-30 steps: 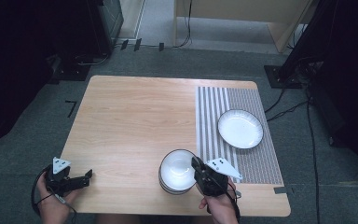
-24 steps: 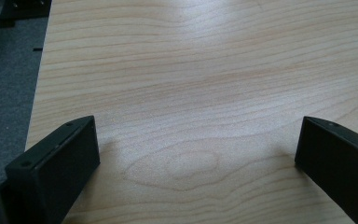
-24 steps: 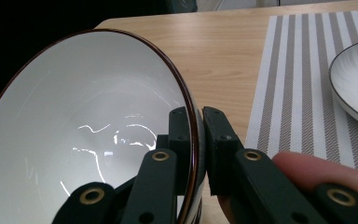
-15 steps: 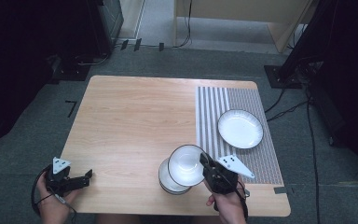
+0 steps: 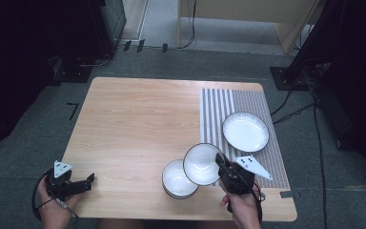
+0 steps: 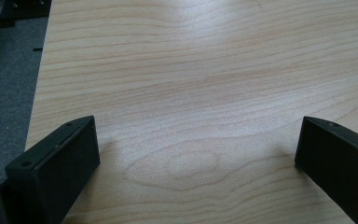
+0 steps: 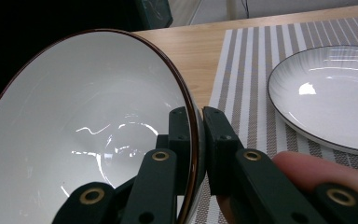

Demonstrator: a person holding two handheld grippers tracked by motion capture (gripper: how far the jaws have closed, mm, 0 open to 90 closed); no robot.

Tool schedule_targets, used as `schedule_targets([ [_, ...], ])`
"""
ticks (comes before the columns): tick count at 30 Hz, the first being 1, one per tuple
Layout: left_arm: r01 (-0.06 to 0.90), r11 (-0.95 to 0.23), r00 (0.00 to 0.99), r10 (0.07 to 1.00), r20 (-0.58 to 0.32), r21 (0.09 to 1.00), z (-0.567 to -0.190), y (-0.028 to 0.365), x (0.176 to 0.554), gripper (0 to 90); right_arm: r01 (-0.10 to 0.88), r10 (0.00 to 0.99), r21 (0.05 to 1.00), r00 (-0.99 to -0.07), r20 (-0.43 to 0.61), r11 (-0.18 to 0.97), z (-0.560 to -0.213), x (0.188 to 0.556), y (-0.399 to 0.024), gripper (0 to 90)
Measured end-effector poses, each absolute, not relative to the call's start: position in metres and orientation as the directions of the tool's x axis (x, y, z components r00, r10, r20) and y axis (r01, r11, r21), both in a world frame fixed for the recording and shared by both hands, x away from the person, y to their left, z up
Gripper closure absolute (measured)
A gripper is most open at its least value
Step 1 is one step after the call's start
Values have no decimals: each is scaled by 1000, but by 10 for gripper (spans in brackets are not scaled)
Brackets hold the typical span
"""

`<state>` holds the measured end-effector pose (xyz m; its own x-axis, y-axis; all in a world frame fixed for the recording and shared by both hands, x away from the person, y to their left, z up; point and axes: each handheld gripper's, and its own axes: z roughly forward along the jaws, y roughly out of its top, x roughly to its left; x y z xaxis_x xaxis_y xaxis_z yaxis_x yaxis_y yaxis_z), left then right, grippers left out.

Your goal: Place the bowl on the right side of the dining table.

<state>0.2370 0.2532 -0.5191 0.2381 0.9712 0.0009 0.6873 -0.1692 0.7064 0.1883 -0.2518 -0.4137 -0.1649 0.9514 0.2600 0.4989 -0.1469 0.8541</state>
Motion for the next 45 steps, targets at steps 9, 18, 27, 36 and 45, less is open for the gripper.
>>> schedule_targets([
  [9,687,-169,238,971,1,707,-519,253,237,0,496,955,851,-125,268,-173,-415,192,-264,840],
  [18,687,-169,238,971,1,706,-519,253,237,0,493,959,850,-96,266,-186,-415,196,-275,840],
  [27,687,-169,238,971,1,706,-519,253,237,0,490,962,848,-64,266,-202,-415,200,-285,840],
  [36,687,-169,238,971,1,707,-519,253,237,0,493,962,841,-30,271,-222,-419,206,-295,840],
  [45,687,-169,238,971,1,706,-519,253,237,0,493,963,838,-2,268,-232,-424,212,-305,840],
])
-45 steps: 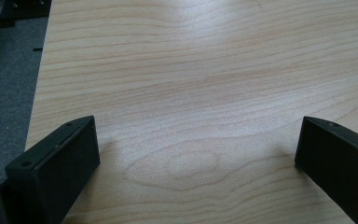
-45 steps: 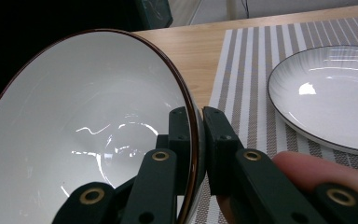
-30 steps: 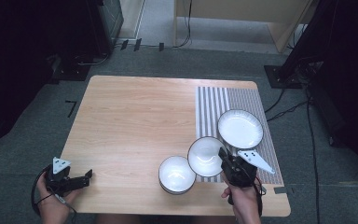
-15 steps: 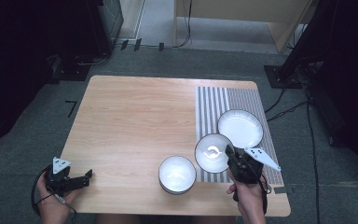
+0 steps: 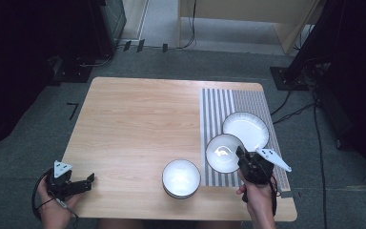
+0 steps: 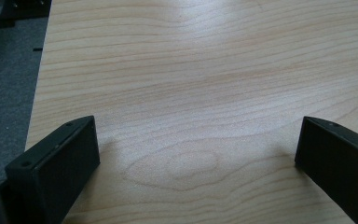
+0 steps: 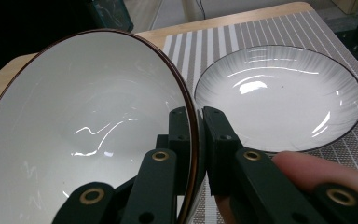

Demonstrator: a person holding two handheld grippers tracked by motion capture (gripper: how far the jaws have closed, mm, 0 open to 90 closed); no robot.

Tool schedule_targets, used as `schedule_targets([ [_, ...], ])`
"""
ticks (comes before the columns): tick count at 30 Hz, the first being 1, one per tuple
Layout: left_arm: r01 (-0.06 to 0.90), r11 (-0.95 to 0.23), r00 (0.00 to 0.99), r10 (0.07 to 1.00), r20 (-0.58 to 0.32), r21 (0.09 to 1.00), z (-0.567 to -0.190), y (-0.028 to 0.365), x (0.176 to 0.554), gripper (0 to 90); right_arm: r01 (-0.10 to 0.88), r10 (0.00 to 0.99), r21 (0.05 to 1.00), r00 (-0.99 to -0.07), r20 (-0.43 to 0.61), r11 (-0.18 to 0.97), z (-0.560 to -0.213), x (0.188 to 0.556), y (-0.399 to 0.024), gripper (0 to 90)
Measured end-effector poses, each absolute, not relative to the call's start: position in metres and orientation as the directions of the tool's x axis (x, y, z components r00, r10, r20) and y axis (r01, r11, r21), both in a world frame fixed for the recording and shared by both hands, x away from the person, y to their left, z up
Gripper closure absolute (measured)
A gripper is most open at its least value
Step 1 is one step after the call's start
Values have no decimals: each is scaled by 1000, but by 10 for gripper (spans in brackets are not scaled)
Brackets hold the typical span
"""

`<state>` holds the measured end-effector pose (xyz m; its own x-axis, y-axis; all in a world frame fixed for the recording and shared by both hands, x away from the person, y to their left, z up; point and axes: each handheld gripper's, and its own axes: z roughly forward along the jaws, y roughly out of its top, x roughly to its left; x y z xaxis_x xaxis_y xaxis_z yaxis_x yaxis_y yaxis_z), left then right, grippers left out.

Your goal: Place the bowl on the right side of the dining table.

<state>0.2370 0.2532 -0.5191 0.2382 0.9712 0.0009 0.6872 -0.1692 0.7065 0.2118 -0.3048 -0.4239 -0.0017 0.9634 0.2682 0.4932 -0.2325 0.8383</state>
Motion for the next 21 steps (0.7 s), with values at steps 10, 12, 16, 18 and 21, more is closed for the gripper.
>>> schedule_targets([
  [10,687,-169,238,971,1,706,-519,253,237,0,505,960,824,39,277,-258,-432,222,-318,840],
  [12,687,-169,238,971,1,706,-519,253,237,0,507,959,820,47,280,-264,-433,224,-320,840],
  [16,687,-169,238,971,1,706,-519,253,237,0,506,958,818,59,282,-272,-435,227,-324,840],
  [18,687,-169,238,971,1,707,-519,253,237,0,508,958,817,64,279,-272,-437,229,-325,840],
  [21,687,-169,238,971,1,707,-519,253,237,0,514,958,813,69,279,-274,-440,232,-328,840],
])
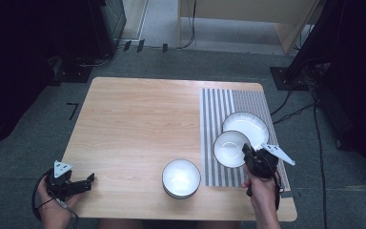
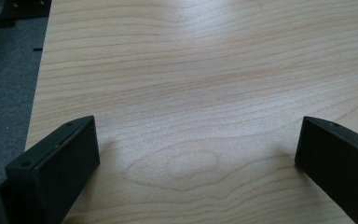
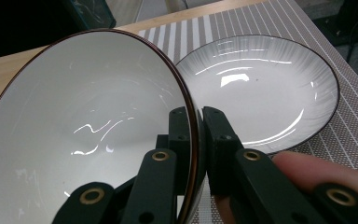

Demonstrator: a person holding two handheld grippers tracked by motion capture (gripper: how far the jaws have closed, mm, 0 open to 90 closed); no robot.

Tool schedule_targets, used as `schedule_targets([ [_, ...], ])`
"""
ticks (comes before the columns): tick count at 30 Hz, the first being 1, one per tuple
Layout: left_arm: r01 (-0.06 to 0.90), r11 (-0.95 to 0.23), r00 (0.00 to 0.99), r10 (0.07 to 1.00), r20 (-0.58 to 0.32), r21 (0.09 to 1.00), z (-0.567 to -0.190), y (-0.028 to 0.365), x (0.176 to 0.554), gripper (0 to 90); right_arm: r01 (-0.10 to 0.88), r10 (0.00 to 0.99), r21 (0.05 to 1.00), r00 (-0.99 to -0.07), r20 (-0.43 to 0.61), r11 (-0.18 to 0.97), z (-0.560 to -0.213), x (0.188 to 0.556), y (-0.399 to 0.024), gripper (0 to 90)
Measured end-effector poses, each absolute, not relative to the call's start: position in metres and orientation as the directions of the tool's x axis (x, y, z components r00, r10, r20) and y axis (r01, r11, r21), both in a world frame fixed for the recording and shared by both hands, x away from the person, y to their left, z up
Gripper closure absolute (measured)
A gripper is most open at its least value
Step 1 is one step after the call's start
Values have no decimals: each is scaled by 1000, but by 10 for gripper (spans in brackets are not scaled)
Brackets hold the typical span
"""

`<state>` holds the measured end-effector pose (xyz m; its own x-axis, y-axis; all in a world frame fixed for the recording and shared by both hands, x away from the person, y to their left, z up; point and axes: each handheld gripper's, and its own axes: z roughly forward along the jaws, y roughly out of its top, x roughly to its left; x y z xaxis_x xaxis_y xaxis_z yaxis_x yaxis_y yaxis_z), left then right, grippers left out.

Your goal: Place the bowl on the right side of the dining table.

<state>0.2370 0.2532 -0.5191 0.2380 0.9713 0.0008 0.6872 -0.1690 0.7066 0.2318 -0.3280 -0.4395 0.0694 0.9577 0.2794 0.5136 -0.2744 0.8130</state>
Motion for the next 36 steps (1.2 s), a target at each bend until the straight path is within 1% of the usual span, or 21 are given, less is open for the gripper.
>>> schedule_targets([
  [14,687,-169,238,971,1,706,-519,253,237,0,526,944,789,107,311,-319,-446,243,-338,840],
  [36,687,-169,238,971,1,706,-519,253,237,0,525,944,785,170,284,-330,-444,269,-361,841],
])
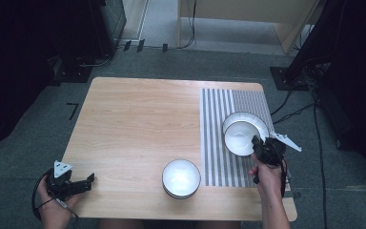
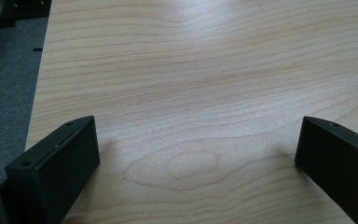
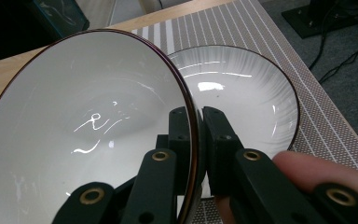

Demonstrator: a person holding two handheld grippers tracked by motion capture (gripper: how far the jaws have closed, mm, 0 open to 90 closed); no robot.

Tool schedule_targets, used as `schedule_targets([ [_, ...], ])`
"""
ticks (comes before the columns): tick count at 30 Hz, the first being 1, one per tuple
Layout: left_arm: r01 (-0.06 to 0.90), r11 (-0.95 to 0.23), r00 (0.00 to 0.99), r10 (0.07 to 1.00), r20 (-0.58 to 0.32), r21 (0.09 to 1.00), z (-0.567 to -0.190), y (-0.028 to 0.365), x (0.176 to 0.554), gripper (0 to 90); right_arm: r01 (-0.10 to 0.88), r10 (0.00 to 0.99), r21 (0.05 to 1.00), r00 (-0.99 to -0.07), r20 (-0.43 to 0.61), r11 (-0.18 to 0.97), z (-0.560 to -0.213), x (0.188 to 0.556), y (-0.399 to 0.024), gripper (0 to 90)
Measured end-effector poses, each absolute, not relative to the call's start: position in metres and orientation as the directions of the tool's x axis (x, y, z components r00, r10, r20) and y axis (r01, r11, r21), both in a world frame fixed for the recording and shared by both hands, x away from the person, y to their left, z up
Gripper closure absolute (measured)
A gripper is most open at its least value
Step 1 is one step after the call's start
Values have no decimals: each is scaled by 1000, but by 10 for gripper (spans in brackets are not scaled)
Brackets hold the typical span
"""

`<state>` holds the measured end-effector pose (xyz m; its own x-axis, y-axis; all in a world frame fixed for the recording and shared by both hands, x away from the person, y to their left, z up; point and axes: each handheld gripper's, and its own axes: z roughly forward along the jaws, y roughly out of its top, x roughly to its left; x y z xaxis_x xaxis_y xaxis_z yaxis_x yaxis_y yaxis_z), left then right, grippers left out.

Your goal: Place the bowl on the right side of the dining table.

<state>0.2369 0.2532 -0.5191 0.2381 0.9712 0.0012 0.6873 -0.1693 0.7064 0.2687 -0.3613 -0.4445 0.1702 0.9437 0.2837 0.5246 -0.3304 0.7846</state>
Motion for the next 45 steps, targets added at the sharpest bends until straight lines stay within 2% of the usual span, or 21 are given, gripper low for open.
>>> schedule_targets([
  [36,687,-169,238,971,1,707,-519,253,237,0,579,915,711,305,265,-399,-473,318,-390,840],
  [45,687,-169,238,971,1,707,-519,253,237,0,578,896,688,334,291,-439,-479,326,-397,839],
])
